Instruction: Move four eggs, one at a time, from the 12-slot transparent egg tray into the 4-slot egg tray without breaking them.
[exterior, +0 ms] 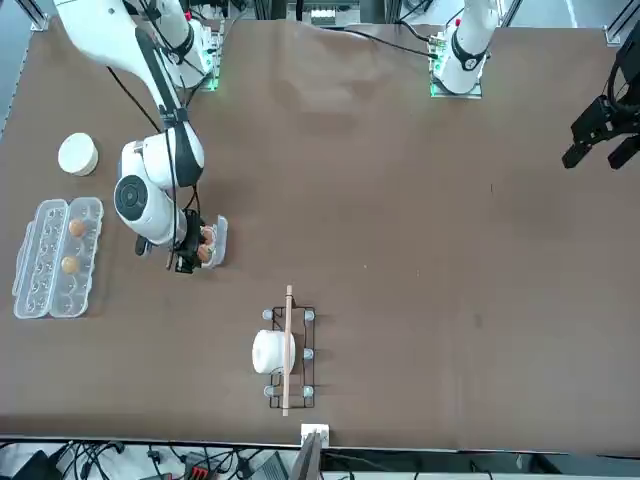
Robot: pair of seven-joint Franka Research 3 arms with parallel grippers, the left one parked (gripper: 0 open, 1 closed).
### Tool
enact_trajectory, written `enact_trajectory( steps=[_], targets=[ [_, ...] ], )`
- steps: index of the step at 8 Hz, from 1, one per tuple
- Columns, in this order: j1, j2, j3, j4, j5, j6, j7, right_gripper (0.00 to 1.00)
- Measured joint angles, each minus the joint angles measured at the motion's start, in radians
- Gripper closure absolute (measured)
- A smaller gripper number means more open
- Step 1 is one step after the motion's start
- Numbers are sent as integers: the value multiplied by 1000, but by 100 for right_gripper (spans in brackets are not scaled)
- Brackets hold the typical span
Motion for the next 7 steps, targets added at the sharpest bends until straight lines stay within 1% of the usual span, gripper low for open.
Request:
enact_trajectory(
  steps=[1, 2, 4, 5, 7],
  targets=[
    [0, 1, 0, 0, -2, 0, 2, 11],
    [0, 1, 0, -1, -5, 0, 2, 0],
    [-1, -13, -2, 6, -16, -7, -7, 0],
    [-4, -37, -8, 24, -18, -48, -38, 0],
    [-36, -109, -17, 56, -20, -184, -165, 0]
  ],
)
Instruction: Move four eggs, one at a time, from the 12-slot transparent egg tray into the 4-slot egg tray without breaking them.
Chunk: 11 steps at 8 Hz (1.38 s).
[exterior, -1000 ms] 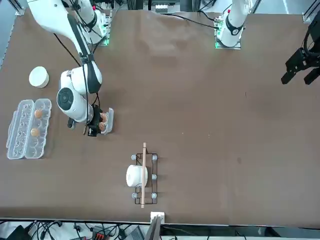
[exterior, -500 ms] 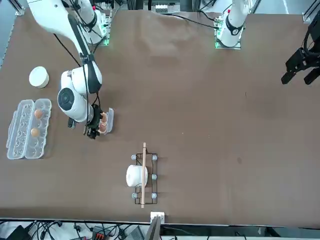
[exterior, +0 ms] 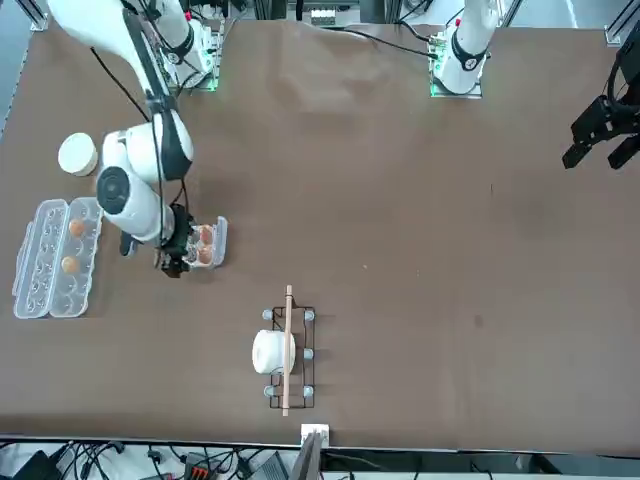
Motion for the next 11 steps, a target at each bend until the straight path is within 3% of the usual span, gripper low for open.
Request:
enact_trajectory(
  steps=[2, 6, 11],
  targets=[
    [-74, -56, -5, 1, 0, -77, -139, 0],
    [-250, -60, -14, -22, -65, -99, -321, 0],
    [-498, -53, -18, -76, -95, 31, -612, 4]
  ],
)
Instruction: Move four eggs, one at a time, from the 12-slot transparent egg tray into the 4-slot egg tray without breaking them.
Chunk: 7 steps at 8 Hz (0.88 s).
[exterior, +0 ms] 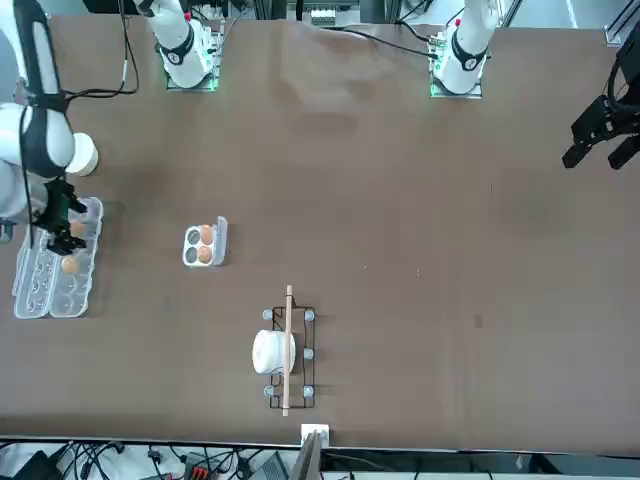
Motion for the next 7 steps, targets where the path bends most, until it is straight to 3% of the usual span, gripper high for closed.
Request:
enact_trajectory(
  steps=[2, 4, 7],
  targets=[
    [-82, 12, 0, -56, 0, 104, -94, 6],
    [-109, 40, 0, -114, -4, 210, -118, 6],
    [-142, 71, 0, -128, -16, 270, -167, 6]
  ],
)
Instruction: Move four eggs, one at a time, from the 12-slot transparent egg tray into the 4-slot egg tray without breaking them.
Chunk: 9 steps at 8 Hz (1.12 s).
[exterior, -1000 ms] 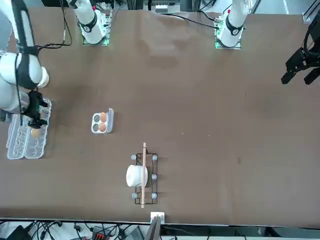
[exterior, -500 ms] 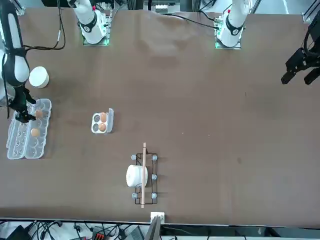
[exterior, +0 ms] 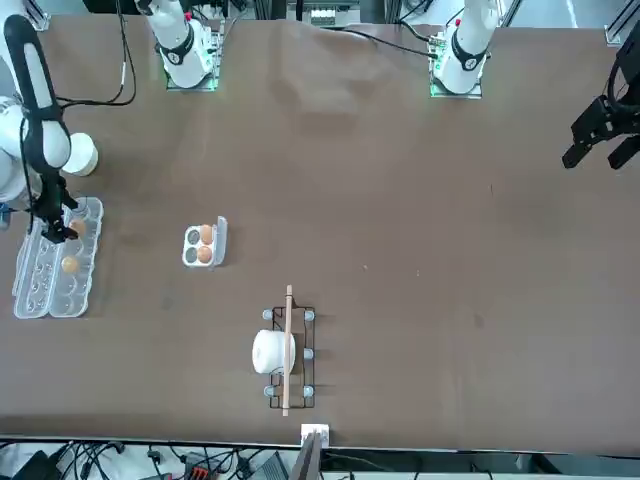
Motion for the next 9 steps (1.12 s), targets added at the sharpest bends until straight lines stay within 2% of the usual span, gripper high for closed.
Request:
enact_trajectory(
  steps=[9],
  targets=[
    [-25, 61, 0, 0, -1, 92, -7, 8]
  ],
)
